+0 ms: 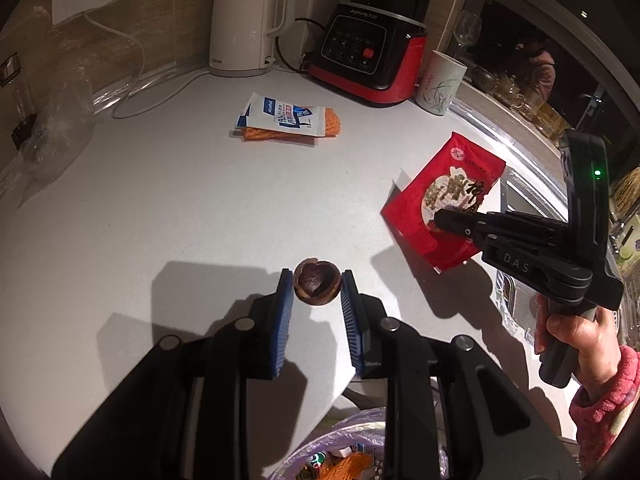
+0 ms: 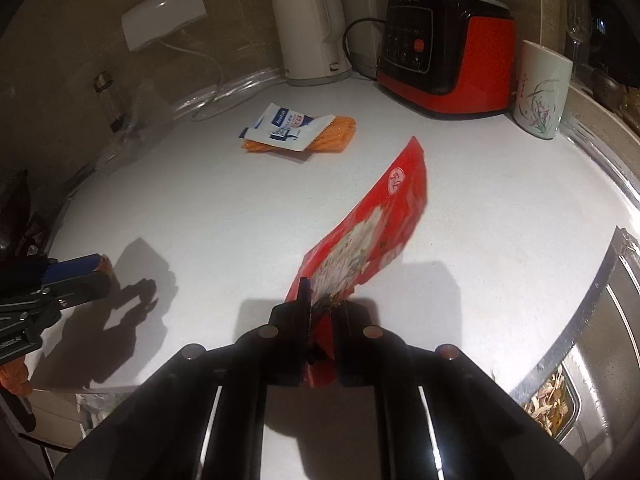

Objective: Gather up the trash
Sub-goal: 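Carry shell and red packet over the bin and open both tools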

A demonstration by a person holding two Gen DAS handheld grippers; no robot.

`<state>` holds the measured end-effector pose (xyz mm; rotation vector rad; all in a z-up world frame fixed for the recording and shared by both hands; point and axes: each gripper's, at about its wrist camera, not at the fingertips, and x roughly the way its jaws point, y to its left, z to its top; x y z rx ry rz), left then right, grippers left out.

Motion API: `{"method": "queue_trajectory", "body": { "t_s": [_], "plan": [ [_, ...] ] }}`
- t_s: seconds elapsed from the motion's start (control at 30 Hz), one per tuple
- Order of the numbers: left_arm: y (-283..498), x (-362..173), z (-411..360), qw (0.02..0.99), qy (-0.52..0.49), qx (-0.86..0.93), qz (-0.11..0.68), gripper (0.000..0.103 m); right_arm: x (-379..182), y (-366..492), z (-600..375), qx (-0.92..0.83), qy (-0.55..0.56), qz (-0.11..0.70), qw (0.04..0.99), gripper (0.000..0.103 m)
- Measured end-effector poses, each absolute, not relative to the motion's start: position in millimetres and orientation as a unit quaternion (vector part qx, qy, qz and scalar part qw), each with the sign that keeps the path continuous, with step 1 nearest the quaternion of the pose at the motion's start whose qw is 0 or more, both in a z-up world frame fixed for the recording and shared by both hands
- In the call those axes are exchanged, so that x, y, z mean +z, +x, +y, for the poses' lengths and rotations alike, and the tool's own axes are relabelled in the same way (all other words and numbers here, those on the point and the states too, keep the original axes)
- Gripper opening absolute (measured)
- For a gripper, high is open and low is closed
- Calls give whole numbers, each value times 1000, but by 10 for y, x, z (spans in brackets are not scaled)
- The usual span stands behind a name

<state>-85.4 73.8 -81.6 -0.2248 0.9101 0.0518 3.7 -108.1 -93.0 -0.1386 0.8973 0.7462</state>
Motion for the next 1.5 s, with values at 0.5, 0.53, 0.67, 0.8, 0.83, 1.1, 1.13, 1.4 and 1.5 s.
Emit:
{"method": "queue_trajectory", "body": {
  "t_s": [0.5, 0.53, 0.67, 0.8, 0.83, 1.1, 1.13, 1.4, 1.5],
  "plan": [
    [-2241, -852, 302, 887, -86, -61, 450, 24, -834, -2364, -1483, 334, -48, 441, 832, 11],
    [-2339, -876, 289, 885, -84, -67, 453, 24, -923, -2489, -1494, 329, -45, 451, 828, 11],
    [-2667, -1009, 229, 877, -75, -83, 467, 24, -1358, -2850, -1469, 307, -44, 494, 812, 11],
    [-2885, -1164, 159, 868, -60, -92, 484, 24, -1880, -3017, -1344, 290, -60, 534, 792, 11],
    [-2922, -1206, 142, 866, -56, -93, 488, 24, -1994, -3029, -1314, 287, -62, 541, 788, 11],
    [-3100, -1465, 52, 850, -44, -111, 512, 24, -2601, -3022, -1178, 255, -91, 579, 769, 11],
    [-3116, -1493, 41, 850, -41, -112, 514, 24, -2634, -3029, -1174, 253, -93, 581, 768, 11],
    [-3152, -1700, -11, 838, -36, -119, 532, 24, -2795, -3089, -1138, 236, -109, 588, 766, 11],
    [-3137, -1748, -13, 834, -34, -120, 537, 24, -2933, -3095, -1061, 229, -133, 601, 754, 30]
  ]
}}
